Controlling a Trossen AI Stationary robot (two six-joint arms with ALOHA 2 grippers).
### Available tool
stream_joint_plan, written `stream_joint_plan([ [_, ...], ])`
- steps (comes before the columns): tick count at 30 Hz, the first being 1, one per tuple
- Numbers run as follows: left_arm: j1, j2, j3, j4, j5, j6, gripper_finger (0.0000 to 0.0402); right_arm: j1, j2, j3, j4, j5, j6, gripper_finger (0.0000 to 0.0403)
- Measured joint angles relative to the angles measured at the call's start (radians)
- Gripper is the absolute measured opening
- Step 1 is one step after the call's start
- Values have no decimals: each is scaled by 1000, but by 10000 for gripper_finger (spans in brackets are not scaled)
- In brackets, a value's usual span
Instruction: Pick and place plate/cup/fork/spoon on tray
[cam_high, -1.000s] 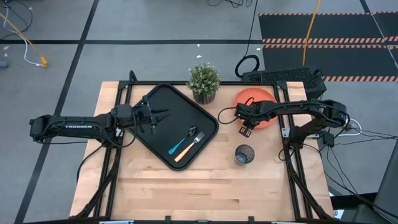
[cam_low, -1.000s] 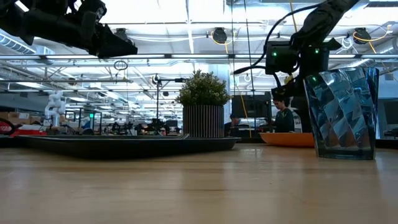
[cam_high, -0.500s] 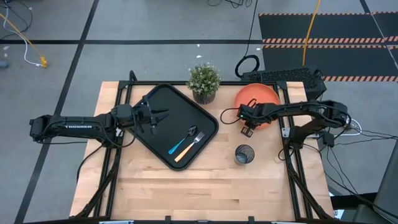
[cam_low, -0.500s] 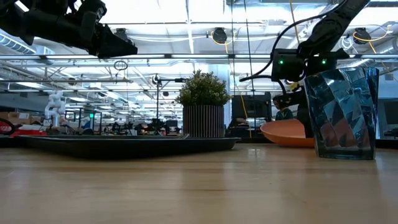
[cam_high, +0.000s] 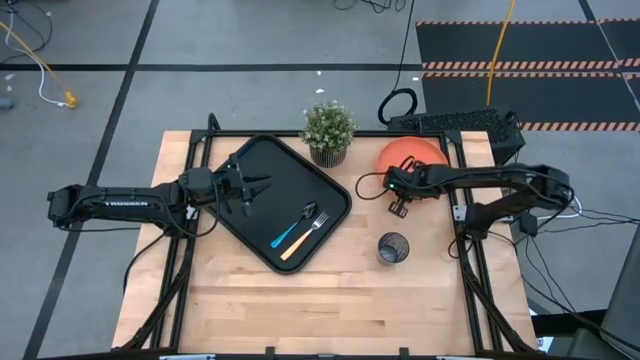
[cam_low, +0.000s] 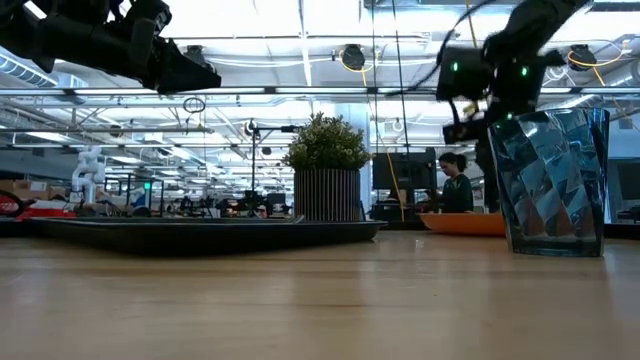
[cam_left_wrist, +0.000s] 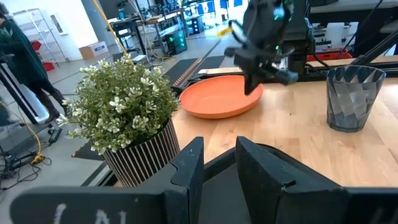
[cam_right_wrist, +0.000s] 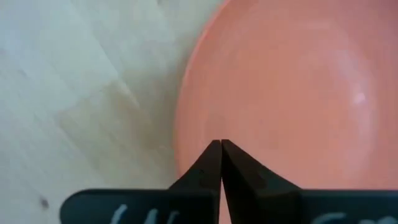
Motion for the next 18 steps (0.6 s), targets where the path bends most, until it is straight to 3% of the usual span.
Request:
stream_joint_plan([
  [7, 14, 0, 0, 0, 0, -2, 97, 88, -30, 188, -184, 85, 12, 0],
  [14, 13, 0, 0, 0, 0, -28, 97, 68, -29, 184, -176, -62, 85, 5],
  [18, 13, 0, 0, 0, 1, -31, 97, 27, -29, 115, -124, -142, 108, 45],
])
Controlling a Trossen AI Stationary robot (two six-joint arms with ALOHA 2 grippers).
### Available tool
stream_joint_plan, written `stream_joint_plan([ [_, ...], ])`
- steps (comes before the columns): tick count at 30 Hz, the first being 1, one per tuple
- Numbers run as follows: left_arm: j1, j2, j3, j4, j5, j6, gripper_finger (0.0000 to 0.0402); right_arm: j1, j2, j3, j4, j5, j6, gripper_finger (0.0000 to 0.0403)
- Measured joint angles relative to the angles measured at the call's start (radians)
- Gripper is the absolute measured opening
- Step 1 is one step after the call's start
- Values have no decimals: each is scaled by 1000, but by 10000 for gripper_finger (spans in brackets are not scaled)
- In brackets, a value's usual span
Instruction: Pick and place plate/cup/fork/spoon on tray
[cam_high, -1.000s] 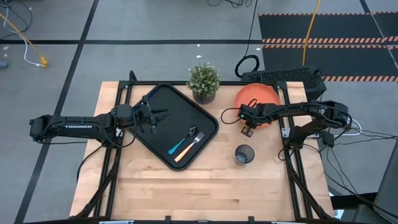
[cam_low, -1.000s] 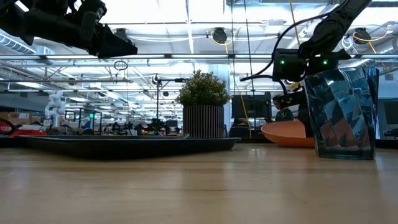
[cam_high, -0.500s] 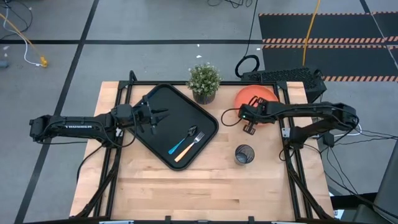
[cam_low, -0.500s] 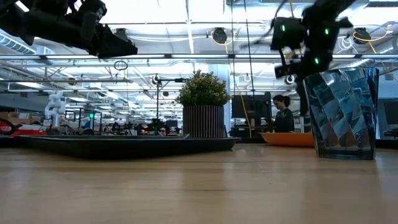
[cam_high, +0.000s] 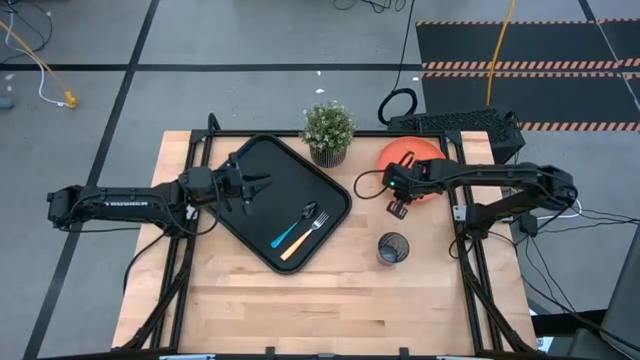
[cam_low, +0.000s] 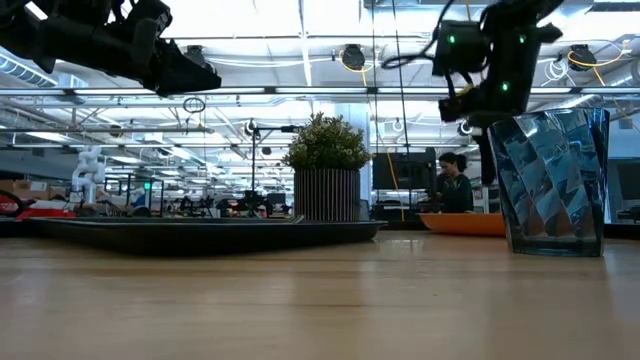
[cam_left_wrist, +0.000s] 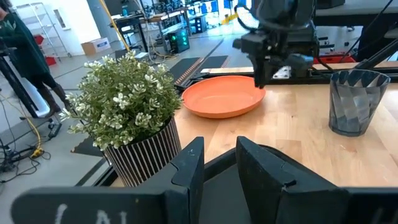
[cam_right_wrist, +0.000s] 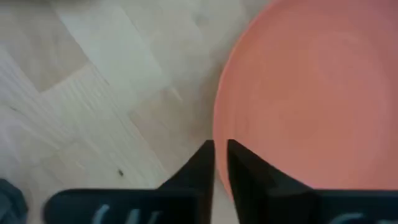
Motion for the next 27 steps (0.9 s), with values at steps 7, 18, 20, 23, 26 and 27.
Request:
stream_joint_plan([
  [7, 0, 0, 0, 0, 1, 1, 97, -50, 0, -130, 181, -1, -31, 152],
  [18, 0, 0, 0, -4, 2, 48, 97, -144, 0, -274, 347, 1, -99, 237],
  [20, 1, 0, 0, -4, 3, 58, 97, -151, 0, -298, 372, 4, -116, 232],
  [23, 6, 0, 0, -2, 3, 62, 97, -154, 0, -308, 374, 29, -139, 199],
  [26, 19, 0, 0, 2, 3, 61, 97, -152, 0, -308, 373, 55, -161, 125],
  [27, 22, 0, 0, 2, 3, 61, 97, -152, 0, -308, 373, 54, -172, 91],
])
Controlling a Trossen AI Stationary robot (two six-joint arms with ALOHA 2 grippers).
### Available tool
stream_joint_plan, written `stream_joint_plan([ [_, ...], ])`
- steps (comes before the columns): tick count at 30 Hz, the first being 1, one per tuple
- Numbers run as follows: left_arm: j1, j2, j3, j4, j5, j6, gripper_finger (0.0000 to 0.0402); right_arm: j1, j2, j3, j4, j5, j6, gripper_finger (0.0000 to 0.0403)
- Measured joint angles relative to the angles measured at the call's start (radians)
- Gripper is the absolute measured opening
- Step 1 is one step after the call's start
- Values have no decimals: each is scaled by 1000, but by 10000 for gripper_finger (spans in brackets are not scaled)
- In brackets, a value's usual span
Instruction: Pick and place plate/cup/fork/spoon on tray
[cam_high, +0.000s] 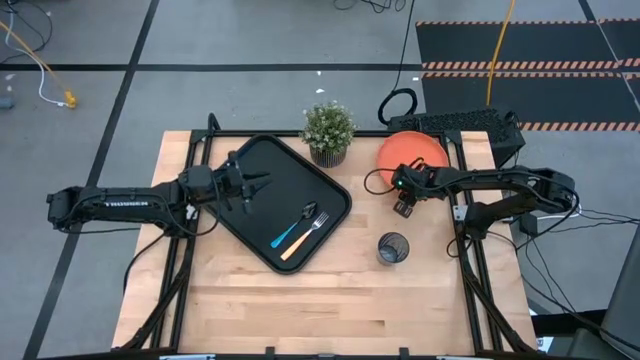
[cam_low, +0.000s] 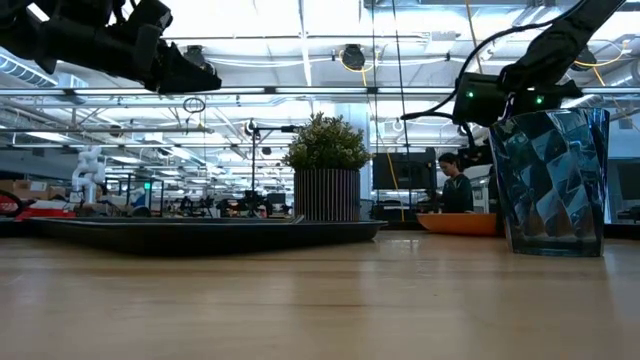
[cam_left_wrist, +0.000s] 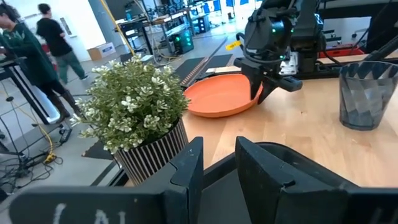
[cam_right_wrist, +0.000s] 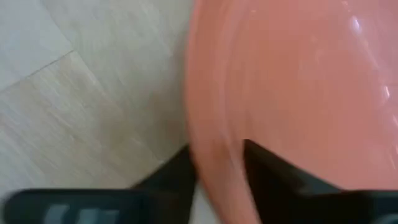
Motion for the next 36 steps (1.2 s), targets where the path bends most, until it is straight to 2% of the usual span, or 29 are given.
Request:
stream_joint_plan([
  [2, 4, 0, 0, 1, 0, -4, 97, 1, 0, 0, -2, -3, -28, 29],
  [6, 5, 0, 0, 1, 0, -11, 97, 7, -6, 2, -4, 19, -40, 7],
  [11, 5, 0, 0, 1, 0, -19, 97, 46, -50, 51, -84, 33, -16, 2],
  [20, 5, 0, 0, 26, -1, -22, 97, 163, -87, 332, -388, 122, -50, 0],
  [28, 5, 0, 0, 32, -1, -22, 97, 303, 20, 620, -542, 189, -146, 0],
  [36, 1, 0, 0, 52, 12, -30, 97, 411, 229, 876, -684, 244, -193, 0],
])
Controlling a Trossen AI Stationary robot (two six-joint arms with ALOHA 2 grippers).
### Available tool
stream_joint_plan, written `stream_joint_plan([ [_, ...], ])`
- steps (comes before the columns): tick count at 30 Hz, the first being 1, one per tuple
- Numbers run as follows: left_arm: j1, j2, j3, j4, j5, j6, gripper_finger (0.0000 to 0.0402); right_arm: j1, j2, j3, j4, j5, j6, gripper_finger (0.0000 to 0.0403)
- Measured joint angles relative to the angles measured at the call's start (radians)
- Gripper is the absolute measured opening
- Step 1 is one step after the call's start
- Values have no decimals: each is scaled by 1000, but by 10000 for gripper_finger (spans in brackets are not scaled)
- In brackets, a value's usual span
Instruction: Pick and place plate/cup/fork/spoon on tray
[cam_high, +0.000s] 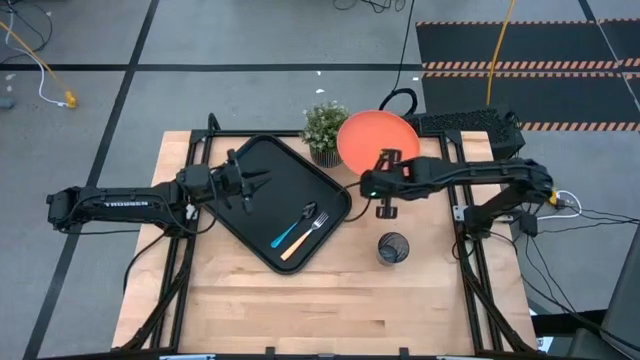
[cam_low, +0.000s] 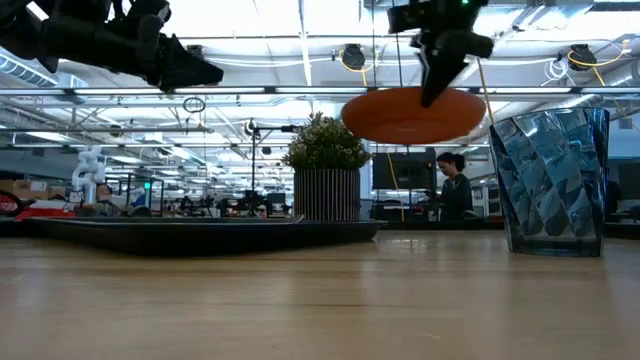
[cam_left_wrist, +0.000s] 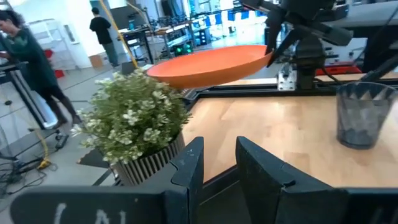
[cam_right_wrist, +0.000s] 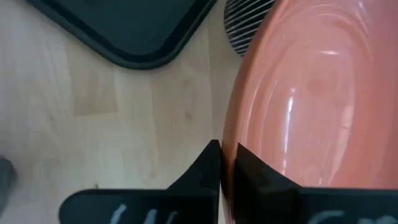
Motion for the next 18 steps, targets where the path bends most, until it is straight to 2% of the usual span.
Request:
stream_joint_plan([
  [6, 0, 0, 0, 2, 19, -3, 97, 69, 134, 154, -121, 127, 51, 0],
  [10, 0, 0, 0, 3, 19, -8, 97, 108, 174, 239, -146, 155, 49, 0],
  [18, 0, 0, 0, 8, 20, -7, 97, 177, 259, 309, 35, 149, -143, 0],
])
